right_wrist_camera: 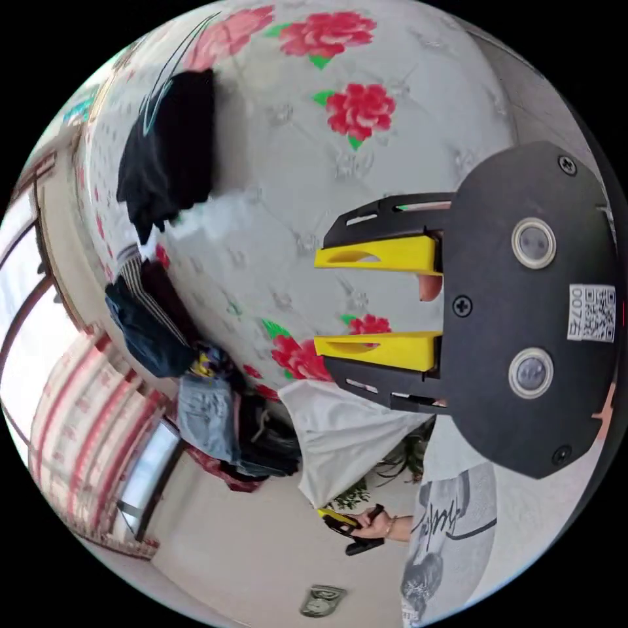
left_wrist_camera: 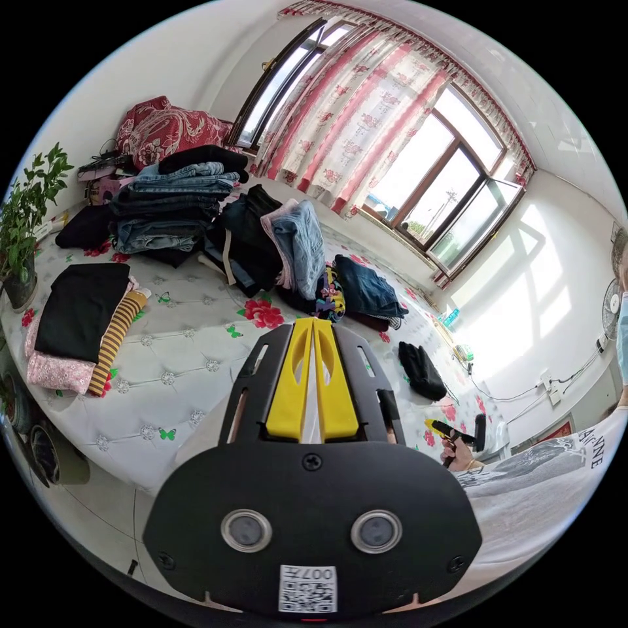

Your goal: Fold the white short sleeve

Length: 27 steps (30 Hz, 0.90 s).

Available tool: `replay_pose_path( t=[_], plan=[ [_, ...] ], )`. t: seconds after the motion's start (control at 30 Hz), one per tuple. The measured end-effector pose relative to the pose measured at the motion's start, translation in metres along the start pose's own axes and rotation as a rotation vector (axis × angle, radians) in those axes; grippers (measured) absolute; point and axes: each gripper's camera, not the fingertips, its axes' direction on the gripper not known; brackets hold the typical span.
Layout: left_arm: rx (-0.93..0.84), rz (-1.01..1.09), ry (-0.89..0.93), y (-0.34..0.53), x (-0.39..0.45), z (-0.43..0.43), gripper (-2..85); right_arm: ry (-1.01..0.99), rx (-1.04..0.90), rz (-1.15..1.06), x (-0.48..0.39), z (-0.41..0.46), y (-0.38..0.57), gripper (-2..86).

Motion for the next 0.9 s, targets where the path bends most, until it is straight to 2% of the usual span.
replay_pose_path(
  t=[0.1, 0.23, 0.37, 0.43, 0.57, 0.7, 0.77, 0.9],
  plan=[
    [-0.003, 0.009, 0.008, -0.012, 0.001, -0.004, -1.0, -0.107, -0.226, -0.190, -0.070, 0.085, -0.009, 11.4],
    [-0.013, 0.032, 0.007, -0.027, 0.000, -0.010, -1.0, -0.119, -0.435, -0.333, -0.128, 0.159, -0.001, 10.3],
    [-0.035, 0.038, -0.002, -0.044, -0.014, -0.011, -1.0, -0.077, -0.546, -0.418, -0.155, 0.183, 0.007, 1.9],
    [-0.049, 0.051, -0.012, -0.056, -0.021, -0.010, -1.0, -0.032, -0.461, -0.444, -0.159, 0.160, -0.005, 0.7],
    [-0.073, 0.127, -0.047, -0.098, -0.032, 0.004, -0.9, -0.015, -0.171, -0.403, -0.153, 0.059, -0.064, 0.0],
    [-0.019, 0.155, -0.015, -0.158, -0.039, 0.041, -0.3, 0.152, 0.039, -0.420, -0.165, -0.014, -0.118, 0.2],
    [-0.043, 0.125, 0.017, -0.182, -0.045, 0.065, 0.8, 0.233, 0.093, -0.394, -0.168, -0.029, -0.138, 0.7],
    [-0.076, 0.118, -0.122, -0.195, -0.051, 0.090, 6.5, 0.339, 0.180, -0.201, -0.149, -0.050, -0.147, 3.6]
  ],
)
